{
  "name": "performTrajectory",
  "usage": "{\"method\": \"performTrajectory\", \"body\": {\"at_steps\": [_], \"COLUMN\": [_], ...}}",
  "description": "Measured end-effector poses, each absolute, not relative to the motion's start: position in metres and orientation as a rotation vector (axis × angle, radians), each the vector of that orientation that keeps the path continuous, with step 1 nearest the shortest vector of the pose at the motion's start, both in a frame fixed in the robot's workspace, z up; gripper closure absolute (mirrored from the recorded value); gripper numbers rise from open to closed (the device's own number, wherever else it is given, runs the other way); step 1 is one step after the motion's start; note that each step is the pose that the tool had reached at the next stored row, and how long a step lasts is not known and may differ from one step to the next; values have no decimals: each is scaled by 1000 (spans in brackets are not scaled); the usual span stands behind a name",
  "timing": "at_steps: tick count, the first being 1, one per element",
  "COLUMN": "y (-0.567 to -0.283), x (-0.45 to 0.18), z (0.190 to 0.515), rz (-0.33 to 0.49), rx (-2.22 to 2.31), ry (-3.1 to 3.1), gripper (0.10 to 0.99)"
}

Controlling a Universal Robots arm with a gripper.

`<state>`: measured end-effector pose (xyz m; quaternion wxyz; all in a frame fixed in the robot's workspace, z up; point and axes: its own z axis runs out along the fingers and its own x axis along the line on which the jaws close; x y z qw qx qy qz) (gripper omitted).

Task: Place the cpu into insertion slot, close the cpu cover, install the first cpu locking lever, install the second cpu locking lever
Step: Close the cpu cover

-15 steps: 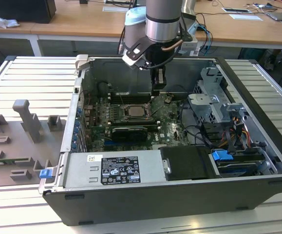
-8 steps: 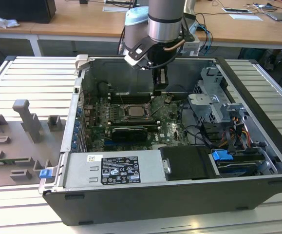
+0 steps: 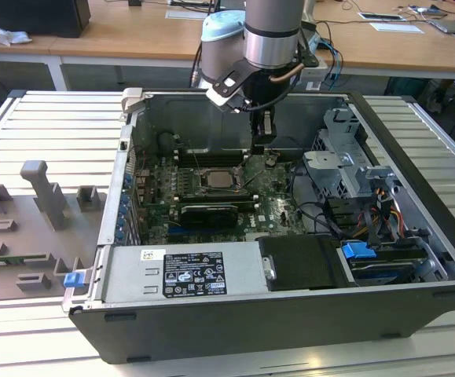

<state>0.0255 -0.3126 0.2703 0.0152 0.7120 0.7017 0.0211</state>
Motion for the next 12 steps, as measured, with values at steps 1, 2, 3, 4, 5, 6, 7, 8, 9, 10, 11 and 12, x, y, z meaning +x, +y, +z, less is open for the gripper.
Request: {"method": "performTrajectory", "body": {"at_steps": [1,2,3,4,5,6,7,8,9,10,11,12], "y": [-313,-313,-313,-313,-313,-313,-313,-313,-313,-313,-313,-313], "x": [26,28,29,30,31,32,34,35,36,39,41,42], "z": [270,270,270,270,270,270,270,270,270,270,270,270], "rz": [65,65,65,65,65,65,64,64,64,64,63,63], "rx": [2215,2215,2215,2216,2216,2216,2216,2216,2216,2216,2217,2217], "ry": [2183,2184,2184,2184,2184,2184,2184,2184,2184,2184,2184,2184], "gripper": [980,980,980,980,980,980,980,980,980,980,980,980]}}
